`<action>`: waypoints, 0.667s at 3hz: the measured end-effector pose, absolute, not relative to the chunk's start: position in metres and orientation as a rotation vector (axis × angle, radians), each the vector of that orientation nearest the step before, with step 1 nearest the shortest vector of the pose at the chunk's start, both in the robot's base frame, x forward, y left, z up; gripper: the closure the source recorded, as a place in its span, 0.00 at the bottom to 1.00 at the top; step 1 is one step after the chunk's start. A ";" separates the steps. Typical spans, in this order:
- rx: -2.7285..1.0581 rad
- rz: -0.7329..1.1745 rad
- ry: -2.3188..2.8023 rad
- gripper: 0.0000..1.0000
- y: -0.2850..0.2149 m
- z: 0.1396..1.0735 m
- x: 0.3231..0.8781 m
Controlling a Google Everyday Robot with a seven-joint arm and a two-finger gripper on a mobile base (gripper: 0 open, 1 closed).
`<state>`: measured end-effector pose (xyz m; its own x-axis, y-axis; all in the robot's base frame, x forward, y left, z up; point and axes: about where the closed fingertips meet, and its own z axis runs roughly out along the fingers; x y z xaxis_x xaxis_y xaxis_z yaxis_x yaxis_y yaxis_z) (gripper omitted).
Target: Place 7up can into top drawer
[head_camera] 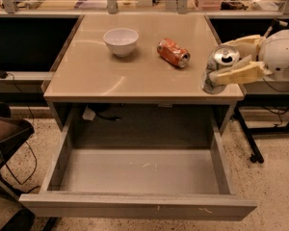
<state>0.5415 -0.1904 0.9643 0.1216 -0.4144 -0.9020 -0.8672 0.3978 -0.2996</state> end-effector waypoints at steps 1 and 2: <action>-1.165 0.477 1.421 1.00 -0.168 0.932 0.534; -1.193 0.541 1.378 1.00 -0.113 0.859 0.525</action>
Offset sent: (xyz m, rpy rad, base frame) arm -0.0441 0.1620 -0.2383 0.1008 0.0314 0.1806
